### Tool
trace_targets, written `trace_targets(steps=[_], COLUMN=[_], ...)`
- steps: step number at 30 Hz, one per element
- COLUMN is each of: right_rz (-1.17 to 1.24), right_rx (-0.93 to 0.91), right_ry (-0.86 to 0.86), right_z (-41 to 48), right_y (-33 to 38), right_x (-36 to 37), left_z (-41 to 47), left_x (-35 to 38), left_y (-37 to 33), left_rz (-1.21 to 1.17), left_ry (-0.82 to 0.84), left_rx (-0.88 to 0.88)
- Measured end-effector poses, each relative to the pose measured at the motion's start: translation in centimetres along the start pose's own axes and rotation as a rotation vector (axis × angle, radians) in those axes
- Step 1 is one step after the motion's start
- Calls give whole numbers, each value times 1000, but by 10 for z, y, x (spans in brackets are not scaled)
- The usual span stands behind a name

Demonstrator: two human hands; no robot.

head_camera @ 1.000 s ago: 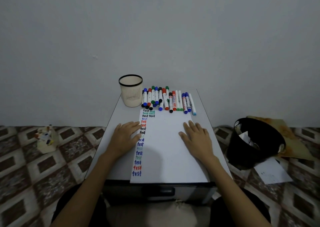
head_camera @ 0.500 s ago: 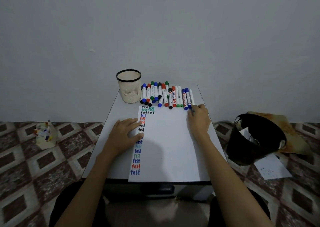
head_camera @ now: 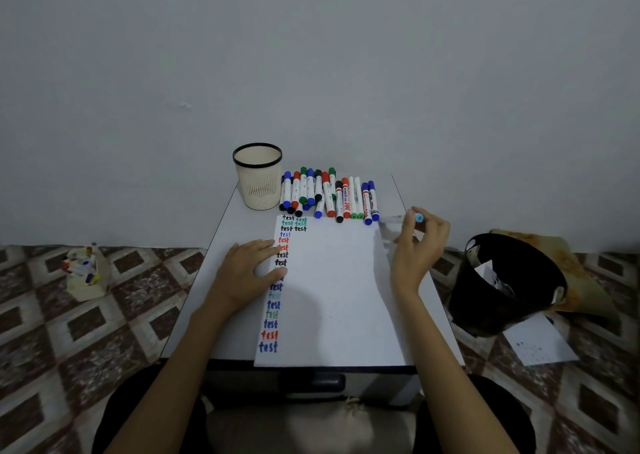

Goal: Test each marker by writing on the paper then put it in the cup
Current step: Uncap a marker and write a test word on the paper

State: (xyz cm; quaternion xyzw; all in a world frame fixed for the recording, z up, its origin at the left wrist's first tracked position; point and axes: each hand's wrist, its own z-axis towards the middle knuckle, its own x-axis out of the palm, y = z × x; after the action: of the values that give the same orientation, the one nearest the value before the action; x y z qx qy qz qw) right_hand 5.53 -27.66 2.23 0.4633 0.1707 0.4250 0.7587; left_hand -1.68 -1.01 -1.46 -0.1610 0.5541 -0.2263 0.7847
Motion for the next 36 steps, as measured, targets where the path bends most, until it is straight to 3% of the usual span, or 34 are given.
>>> trace_targets(steps=[3, 7, 9, 13, 18, 20, 25, 32, 36], right_rz=[148, 366, 396, 446, 350, 302, 320, 337, 438], right_rx=[62, 275, 351, 474, 593, 582, 580, 558, 589], right_ry=[-41, 64, 138, 208, 579, 637, 633, 657, 501], right_z=[-14, -30, -39, -52, -64, -68, -70, -64, -50], right_y=[29, 54, 60, 67, 60, 56, 57, 62, 57], right_x=[-12, -18, -15, -6, -5, -6, -2, 5, 6], left_z=[1, 5, 7, 12, 5, 3, 2, 2, 2], left_x=[-1, -9, -12, -7, 0, 1, 0, -6, -14], left_y=[-5, -36, -62, -94, -95, -94, -92, -83, -57], left_rz=[-64, -191, -308, -307, -274, -263, -229, -429, -363], left_ry=[-42, -61, 1, 238, 273, 309, 275, 183, 39], left_rx=[-57, 3, 40, 102, 62, 38, 46, 23, 14])
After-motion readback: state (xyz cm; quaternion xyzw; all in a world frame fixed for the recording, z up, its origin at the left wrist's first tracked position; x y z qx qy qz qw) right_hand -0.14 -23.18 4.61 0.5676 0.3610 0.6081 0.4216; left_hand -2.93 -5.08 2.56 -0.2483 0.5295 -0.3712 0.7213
